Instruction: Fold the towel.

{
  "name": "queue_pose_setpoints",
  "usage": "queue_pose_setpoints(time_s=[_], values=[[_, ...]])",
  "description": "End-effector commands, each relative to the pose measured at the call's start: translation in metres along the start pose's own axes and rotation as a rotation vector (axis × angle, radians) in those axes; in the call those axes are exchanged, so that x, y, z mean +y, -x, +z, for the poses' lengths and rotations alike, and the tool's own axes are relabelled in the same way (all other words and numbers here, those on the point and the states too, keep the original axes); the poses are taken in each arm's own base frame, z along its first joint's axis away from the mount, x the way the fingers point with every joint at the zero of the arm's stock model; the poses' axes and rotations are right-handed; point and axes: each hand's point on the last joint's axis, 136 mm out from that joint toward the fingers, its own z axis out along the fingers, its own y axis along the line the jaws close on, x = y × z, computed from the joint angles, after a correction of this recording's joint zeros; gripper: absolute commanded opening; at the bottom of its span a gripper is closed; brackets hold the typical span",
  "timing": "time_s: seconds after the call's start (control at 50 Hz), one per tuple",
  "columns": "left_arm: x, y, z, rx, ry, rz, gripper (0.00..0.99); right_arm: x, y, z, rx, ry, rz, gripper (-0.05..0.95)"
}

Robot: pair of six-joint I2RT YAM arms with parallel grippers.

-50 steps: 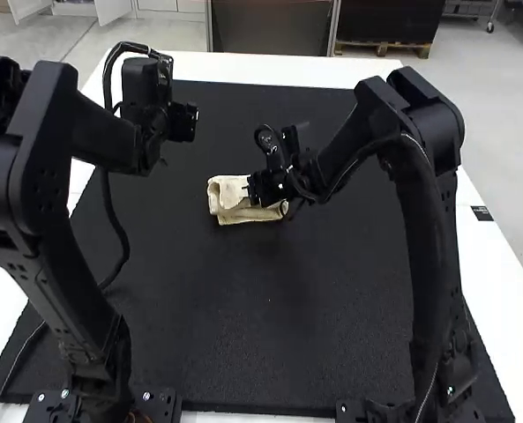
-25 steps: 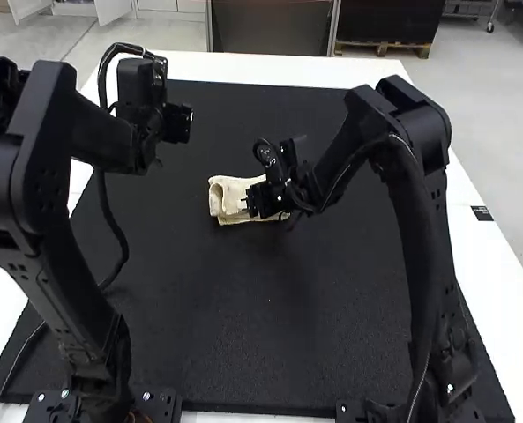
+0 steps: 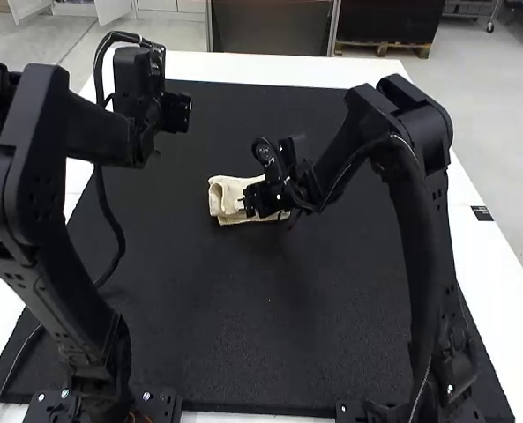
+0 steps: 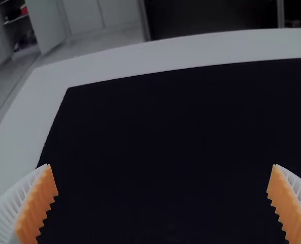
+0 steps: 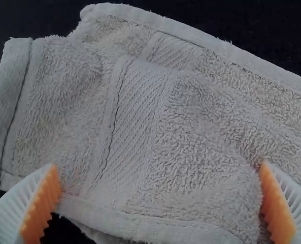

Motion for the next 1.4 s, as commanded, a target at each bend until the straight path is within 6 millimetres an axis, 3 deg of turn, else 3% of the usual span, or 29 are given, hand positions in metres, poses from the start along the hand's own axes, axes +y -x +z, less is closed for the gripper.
queue_pose_setpoints(time_s=[0.0, 0.18, 0.4, 0.58, 0.7, 0.78, 0.88, 0.94, 1.14, 1.28, 1.38], values=[[0.003, 0.028, -0.002, -0.063, 0.001, 0.001, 0.972, 0.009, 0.051, -0.012, -0.085, 0.008, -0.015, 0.9], [0.002, 0.028, -0.002, -0.054, -0.001, 0.007, 0.972, 0.016, 0.103, -0.046, -0.193, -0.001, -0.05, 0.9], [0.002, 0.032, -0.006, -0.069, -0.004, 0.009, 0.972, 0.022, 0.137, -0.085, -0.28, -0.024, -0.067, 0.9], [-0.015, 0.051, -0.018, -0.134, -0.022, -0.025, 0.972, -0.019, 0.176, -0.15, -0.426, -0.173, -0.052, 0.9], [-0.036, 0.087, -0.046, -0.238, -0.05, -0.078, 0.972, -0.057, 0.208, -0.215, -0.557, -0.311, -0.014, 0.9], [-0.034, 0.112, -0.064, -0.317, -0.045, -0.101, 0.972, -0.077, 0.219, -0.255, -0.618, -0.387, -0.002, 0.9], [-0.018, 0.129, -0.082, -0.369, 0.0, -0.126, 0.97, -0.084, 0.227, -0.303, -0.692, -0.455, 0.024, 0.9], [-0.013, 0.134, -0.097, -0.379, 0.004, -0.134, 0.97, -0.079, 0.234, -0.336, -0.763, -0.482, 0.016, 0.9], [0.003, 0.16, -0.161, -0.531, 0.034, -0.181, 0.97, -0.06, 0.229, -0.41, -0.906, -0.527, 0.019, 0.91], [0.019, 0.142, -0.182, -0.483, 0.073, -0.182, 0.97, -0.034, 0.217, -0.458, -1.001, -0.563, -0.022, 0.91], [0.027, 0.129, -0.195, -0.453, 0.079, -0.218, 0.97, -0.018, 0.2, -0.477, -1.025, -0.579, -0.031, 0.91]])
